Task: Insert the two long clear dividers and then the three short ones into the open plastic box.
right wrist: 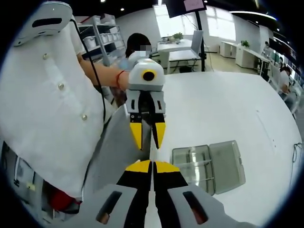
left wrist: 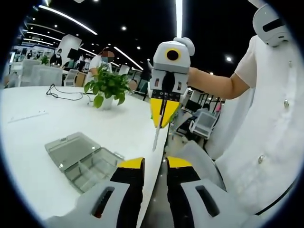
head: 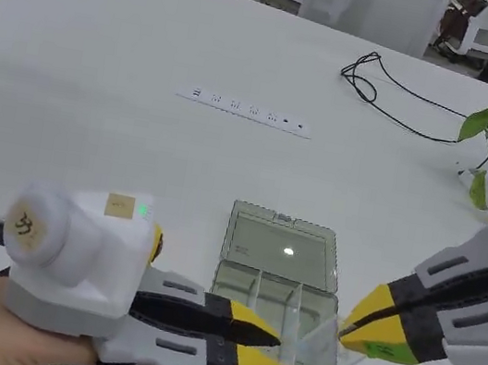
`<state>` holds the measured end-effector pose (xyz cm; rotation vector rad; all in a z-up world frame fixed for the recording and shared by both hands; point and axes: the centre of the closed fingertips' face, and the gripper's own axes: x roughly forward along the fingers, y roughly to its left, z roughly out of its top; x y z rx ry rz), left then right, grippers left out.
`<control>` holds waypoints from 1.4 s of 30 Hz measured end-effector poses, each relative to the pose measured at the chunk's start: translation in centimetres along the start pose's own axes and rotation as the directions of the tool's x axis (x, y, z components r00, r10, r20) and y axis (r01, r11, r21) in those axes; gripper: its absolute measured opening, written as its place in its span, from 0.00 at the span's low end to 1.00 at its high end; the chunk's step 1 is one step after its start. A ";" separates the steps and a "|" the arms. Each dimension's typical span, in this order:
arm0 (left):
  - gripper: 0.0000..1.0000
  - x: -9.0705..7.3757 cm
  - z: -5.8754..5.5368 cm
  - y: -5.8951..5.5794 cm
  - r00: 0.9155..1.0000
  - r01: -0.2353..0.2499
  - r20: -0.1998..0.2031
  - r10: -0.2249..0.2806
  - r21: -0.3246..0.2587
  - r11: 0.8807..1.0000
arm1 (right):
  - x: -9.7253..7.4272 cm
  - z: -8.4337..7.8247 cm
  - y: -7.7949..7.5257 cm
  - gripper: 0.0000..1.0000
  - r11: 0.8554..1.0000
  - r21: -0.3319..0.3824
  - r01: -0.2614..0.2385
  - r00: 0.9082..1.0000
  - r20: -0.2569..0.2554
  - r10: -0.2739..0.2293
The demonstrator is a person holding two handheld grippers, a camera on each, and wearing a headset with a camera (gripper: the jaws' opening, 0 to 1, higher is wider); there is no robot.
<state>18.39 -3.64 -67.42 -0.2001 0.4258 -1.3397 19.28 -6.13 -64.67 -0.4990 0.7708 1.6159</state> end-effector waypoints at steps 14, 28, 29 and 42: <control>0.38 -1.6 -0.9 2.6 0.995 -0.101 -0.018 0.101 -0.001 0.995 | 0.7 -0.7 -4.2 0.03 0.996 0.001 0.086 0.996 -0.020 -0.086; 0.68 -2.9 -2.3 5.1 0.983 -0.178 -0.051 0.177 -0.003 0.984 | 2.7 -2.2 -7.1 0.03 0.992 0.015 0.122 0.992 -0.034 -0.121; 0.70 -3.0 -2.4 5.3 0.982 -0.183 -0.050 0.183 -0.008 0.983 | 2.9 -2.6 -7.5 0.03 0.992 0.014 0.123 0.992 -0.036 -0.122; 0.92 -3.2 -3.5 6.6 0.974 -0.212 -0.079 0.212 0.006 0.977 | 5.0 -4.1 -9.3 0.03 0.991 0.030 0.130 0.991 -0.027 -0.129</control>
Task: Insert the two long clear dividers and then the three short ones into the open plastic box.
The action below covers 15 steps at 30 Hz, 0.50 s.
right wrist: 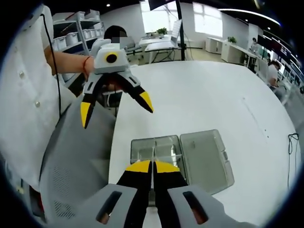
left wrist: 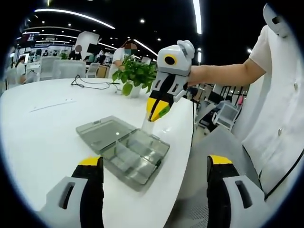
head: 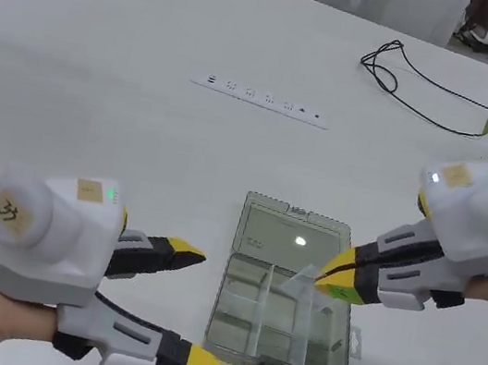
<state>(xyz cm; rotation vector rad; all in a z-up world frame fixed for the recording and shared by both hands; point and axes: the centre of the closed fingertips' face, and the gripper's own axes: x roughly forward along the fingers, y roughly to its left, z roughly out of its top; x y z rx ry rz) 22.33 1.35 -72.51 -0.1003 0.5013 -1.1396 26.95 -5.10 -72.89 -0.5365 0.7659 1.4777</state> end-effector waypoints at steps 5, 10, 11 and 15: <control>0.99 0.1 -0.3 0.1 1.000 -0.003 -0.006 0.003 0.000 1.000 | 0.9 -1.0 -0.6 0.03 1.000 0.011 0.001 1.000 -0.001 -0.001; 1.00 0.2 -0.7 0.2 1.000 -0.004 -0.020 0.004 0.005 1.000 | 1.2 -1.4 -0.5 0.03 1.000 0.012 0.005 1.000 0.000 -0.005; 1.00 0.2 -0.7 0.2 1.000 -0.003 -0.022 0.003 0.008 1.000 | 1.2 -1.4 -0.5 0.03 1.000 0.016 0.005 1.000 0.002 -0.005; 1.00 0.3 -0.8 0.2 1.000 -0.004 -0.023 0.004 0.004 1.000 | 1.2 -1.7 -0.7 0.03 1.000 0.017 0.008 1.000 0.001 -0.008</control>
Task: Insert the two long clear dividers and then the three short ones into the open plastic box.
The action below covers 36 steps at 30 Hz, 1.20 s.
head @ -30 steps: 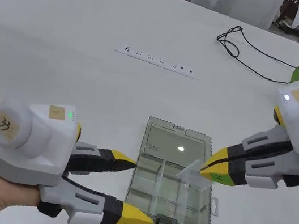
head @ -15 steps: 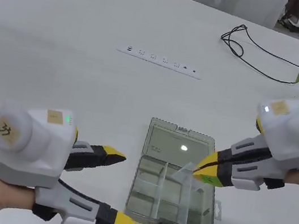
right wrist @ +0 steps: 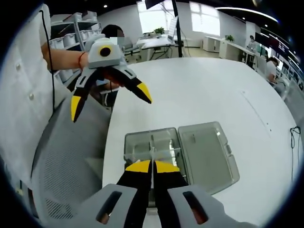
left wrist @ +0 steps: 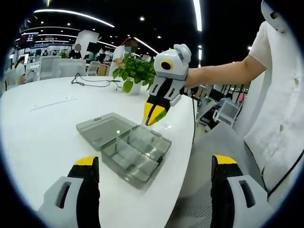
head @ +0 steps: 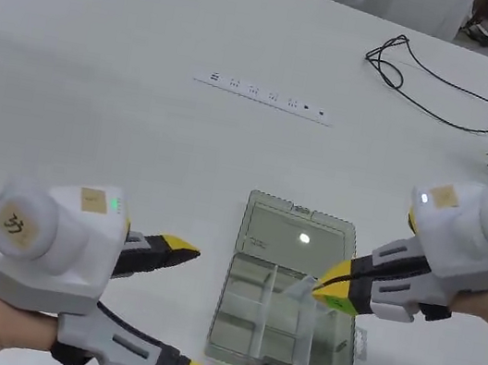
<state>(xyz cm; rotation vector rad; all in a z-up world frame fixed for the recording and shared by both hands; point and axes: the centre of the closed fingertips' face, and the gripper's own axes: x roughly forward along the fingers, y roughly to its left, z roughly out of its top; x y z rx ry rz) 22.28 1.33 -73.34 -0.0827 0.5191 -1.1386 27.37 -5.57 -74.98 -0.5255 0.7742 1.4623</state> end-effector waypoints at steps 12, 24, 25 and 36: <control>1.00 0.2 -0.1 0.0 1.000 -0.001 0.001 0.001 -0.011 1.000 | 0.3 -0.5 -0.4 0.03 1.000 0.012 0.004 1.000 0.002 -0.004; 0.99 0.2 -0.1 -0.2 1.000 0.005 0.003 -0.005 -0.016 1.000 | 0.9 -0.2 0.5 0.02 0.996 -0.089 0.002 1.000 0.002 -0.002; 0.99 0.2 -0.1 -0.2 1.000 0.005 0.003 -0.005 -0.019 1.000 | 1.0 -0.3 0.6 0.02 0.995 -0.099 0.001 1.000 -0.006 -0.001; 0.99 0.3 -0.1 -0.2 1.000 0.005 0.003 -0.005 -0.022 1.000 | 1.3 -0.4 0.2 0.02 0.993 -0.122 -0.001 1.000 -0.003 0.001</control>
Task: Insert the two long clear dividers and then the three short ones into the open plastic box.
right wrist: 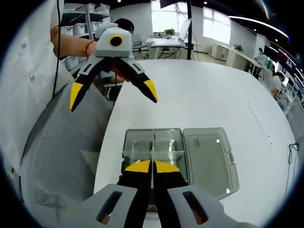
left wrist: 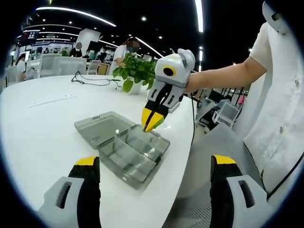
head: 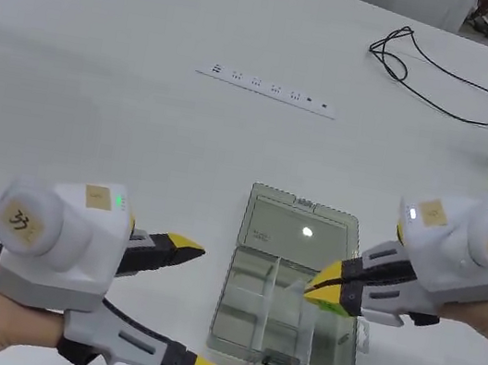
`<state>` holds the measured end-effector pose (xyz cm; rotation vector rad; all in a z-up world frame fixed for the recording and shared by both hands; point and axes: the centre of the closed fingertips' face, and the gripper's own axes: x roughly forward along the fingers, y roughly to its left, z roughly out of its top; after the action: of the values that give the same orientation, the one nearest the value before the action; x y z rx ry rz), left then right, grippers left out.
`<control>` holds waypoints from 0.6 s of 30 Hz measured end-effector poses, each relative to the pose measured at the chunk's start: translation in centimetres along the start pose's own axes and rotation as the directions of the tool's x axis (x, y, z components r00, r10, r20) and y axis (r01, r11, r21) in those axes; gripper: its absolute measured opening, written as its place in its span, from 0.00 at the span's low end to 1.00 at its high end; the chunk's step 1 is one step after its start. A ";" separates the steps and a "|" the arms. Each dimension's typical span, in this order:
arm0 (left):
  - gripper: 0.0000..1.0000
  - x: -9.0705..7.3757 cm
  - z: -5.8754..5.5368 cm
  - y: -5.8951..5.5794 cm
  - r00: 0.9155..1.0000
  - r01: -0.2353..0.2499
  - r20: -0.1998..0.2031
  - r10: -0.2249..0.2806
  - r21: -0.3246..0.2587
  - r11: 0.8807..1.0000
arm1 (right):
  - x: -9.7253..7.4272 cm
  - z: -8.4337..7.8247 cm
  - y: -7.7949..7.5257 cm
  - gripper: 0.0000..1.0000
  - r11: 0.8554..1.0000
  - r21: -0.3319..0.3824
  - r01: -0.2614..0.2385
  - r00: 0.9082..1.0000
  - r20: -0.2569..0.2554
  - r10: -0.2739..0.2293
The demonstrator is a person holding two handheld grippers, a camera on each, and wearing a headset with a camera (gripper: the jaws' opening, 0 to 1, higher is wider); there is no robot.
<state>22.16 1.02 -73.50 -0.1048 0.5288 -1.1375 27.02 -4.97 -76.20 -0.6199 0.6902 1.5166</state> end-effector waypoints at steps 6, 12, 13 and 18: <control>0.98 0.0 0.0 0.0 1.000 0.002 0.001 -0.002 -0.001 1.000 | 0.4 0.0 -0.1 0.02 1.000 -0.003 -0.002 1.000 -0.007 0.002; 0.98 -0.1 0.0 0.0 1.000 0.004 0.002 -0.004 0.001 1.000 | 0.9 -0.1 -0.1 0.02 1.000 0.001 -0.006 1.000 -0.012 0.006; 0.98 0.0 0.0 -0.1 1.000 0.005 0.001 -0.005 0.001 1.000 | 1.0 -0.2 -0.1 0.02 1.000 0.000 -0.007 1.000 -0.016 0.007; 0.98 0.0 0.0 -0.1 1.000 0.008 0.001 -0.008 0.002 1.000 | 1.5 -0.4 -0.2 0.02 1.000 0.003 -0.008 1.000 -0.029 0.008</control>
<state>22.03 0.98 -73.46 -0.1059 0.5268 -1.1461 27.09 -4.26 -77.64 -0.6385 0.7175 1.5169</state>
